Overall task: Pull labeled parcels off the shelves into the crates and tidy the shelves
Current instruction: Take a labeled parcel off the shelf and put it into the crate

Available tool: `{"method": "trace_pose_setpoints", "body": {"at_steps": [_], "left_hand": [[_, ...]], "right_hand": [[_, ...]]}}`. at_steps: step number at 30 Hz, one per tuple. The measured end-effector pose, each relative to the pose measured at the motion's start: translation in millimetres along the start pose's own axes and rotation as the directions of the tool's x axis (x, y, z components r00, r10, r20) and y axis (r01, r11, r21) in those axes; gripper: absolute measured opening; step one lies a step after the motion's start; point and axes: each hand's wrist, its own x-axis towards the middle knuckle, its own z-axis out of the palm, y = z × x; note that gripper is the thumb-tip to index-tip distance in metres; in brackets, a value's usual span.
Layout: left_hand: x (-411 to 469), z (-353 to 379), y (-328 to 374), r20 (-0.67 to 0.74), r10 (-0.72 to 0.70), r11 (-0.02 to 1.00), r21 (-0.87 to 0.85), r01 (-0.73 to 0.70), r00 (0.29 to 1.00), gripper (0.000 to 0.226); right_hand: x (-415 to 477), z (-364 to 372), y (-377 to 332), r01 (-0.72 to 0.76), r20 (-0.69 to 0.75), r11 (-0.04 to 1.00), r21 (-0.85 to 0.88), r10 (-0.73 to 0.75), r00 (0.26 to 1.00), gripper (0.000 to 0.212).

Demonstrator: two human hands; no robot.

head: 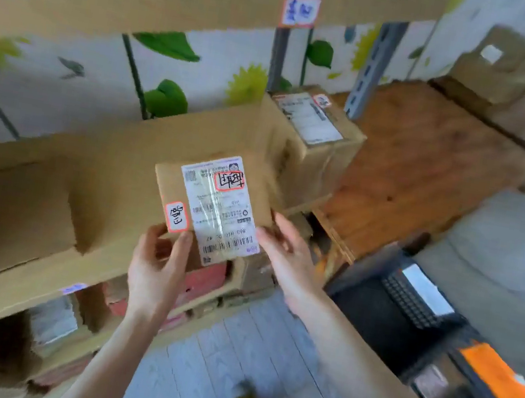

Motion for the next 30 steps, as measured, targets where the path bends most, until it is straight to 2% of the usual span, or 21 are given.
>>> {"method": "trace_pose_setpoints", "body": {"at_steps": [4, 7, 10, 13, 15, 17, 19, 25, 26, 30], "left_hand": [[-62, 56, -8, 0.258, 0.009, 0.998, 0.056, -0.024, 0.966, 0.020], [-118, 114, -8, 0.445, 0.039, 0.991, 0.097, -0.092, 0.895, 0.019], [-186, 178, -12, 0.633, 0.051, 0.974, 0.138, -0.178, 0.772, 0.020], [-261, 246, -17, 0.781, 0.055, 0.960, 0.130, -0.249, 0.623, 0.013], [-316, 289, -22, 0.851, 0.011, 0.950, 0.156, -0.272, 0.526, 0.012], [-370, 325, -29, 0.902, -0.072, 0.956, 0.184, -0.229, 0.426, 0.008], [-418, 356, -39, 0.930, -0.143, 0.951, 0.224, -0.211, 0.339, 0.013], [-527, 445, -92, 0.879, -0.434, 0.889, 0.453, -0.061, 0.199, 0.028], [-542, 461, -104, 0.852, -0.494, 0.864, 0.504, -0.018, 0.174, 0.030], [-589, 528, -163, 0.658, -0.750, 0.659, 0.735, 0.157, 0.066, 0.022]], "right_hand": [[-78, -69, 28, -0.026, -0.229, 0.995, 0.091, 0.046, 0.972, 0.027], [-136, -134, 51, -0.070, -0.434, 0.979, 0.189, 0.147, 0.889, 0.029], [-196, -205, 79, -0.089, -0.572, 0.962, 0.258, 0.226, 0.788, 0.040], [-257, -278, 108, -0.076, -0.692, 0.941, 0.329, 0.295, 0.659, 0.043], [-299, -329, 130, -0.091, -0.737, 0.924, 0.372, 0.354, 0.576, 0.042], [-340, -375, 150, -0.122, -0.762, 0.904, 0.411, 0.414, 0.498, 0.041], [-374, -417, 170, -0.148, -0.774, 0.876, 0.459, 0.476, 0.418, 0.040], [-442, -513, 238, -0.205, -0.760, 0.784, 0.585, 0.619, 0.197, 0.015], [-448, -528, 251, -0.204, -0.742, 0.758, 0.619, 0.650, 0.164, 0.008], [-460, -583, 321, -0.245, -0.655, 0.640, 0.728, 0.755, 0.026, 0.024]]}}
